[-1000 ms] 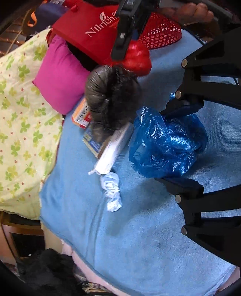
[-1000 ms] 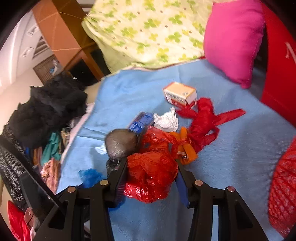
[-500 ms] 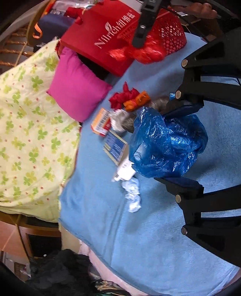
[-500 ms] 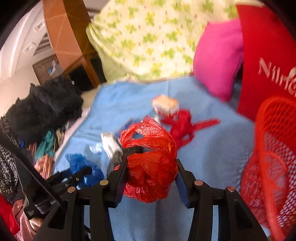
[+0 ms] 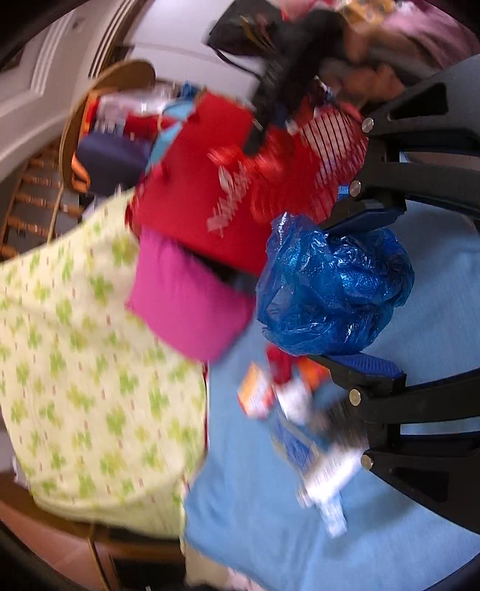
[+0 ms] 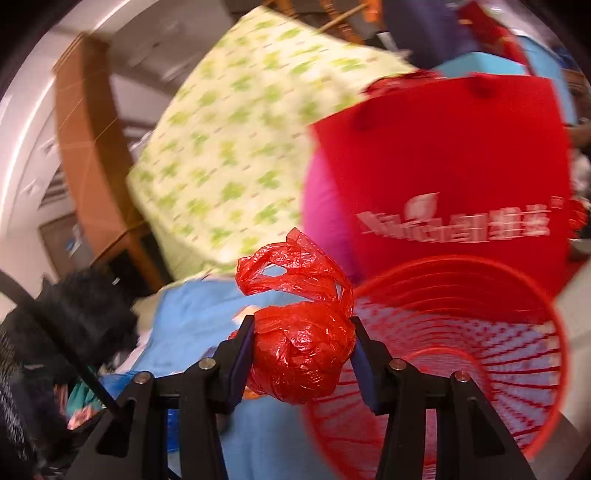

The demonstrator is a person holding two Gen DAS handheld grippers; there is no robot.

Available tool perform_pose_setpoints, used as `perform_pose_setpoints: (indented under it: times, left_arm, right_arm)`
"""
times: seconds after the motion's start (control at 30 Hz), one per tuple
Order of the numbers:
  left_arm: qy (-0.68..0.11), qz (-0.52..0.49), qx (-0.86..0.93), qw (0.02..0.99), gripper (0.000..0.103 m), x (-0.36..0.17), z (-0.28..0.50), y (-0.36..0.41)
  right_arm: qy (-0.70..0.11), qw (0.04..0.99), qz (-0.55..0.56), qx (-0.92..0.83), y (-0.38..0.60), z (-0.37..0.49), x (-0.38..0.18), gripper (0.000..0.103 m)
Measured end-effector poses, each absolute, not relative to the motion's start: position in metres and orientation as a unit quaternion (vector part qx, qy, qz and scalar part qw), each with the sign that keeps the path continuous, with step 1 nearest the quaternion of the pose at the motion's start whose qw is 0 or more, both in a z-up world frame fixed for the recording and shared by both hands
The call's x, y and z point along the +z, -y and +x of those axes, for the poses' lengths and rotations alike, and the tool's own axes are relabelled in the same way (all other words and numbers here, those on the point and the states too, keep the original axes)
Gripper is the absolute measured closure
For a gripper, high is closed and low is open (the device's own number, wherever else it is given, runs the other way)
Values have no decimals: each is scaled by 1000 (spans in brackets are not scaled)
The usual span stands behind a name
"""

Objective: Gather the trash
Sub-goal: 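Carry both bags over the red mesh basket and open both grippers to drop them, then grasp the black plastic bag bundle with the right gripper while the left gripper moves toward the white tissue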

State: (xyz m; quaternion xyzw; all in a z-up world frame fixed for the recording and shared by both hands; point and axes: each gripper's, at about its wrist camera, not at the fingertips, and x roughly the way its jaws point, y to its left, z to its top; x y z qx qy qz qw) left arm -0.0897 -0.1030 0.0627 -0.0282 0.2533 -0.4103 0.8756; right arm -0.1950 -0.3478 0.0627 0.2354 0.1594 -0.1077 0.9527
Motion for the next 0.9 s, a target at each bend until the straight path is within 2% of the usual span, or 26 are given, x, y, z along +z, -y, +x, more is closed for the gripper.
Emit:
perform_pose_setpoints:
  times: [0.17,0.33,0.43,0.5,0.67,0.9]
  left_arm:
    - [-249,-10,-468,848,43,90,-104,185]
    - [-264,5,-481,836,38,94,-108,247]
    - [-278,16,-484,830,34,87,-109,276]
    - [-287,28,-482,827,31,80,-110,288]
    - [-286,28,-470,835,30,78,-108,283]
    - [-269,-25,-464,844,24,95,-93,232]
  right_arm:
    - [-142,931,298,-153,406,-219,50,51]
    - [-131,901,369,-186,460,-239,34,50]
    - [-126,879,419,-187,486,-255,20,42]
    - [-126,870,439,-184,495,-258,14,40]
    - [-119,873,437,-179,494,-260,16,38]
    - [-80,904,382,-175,456,-251,40,38]
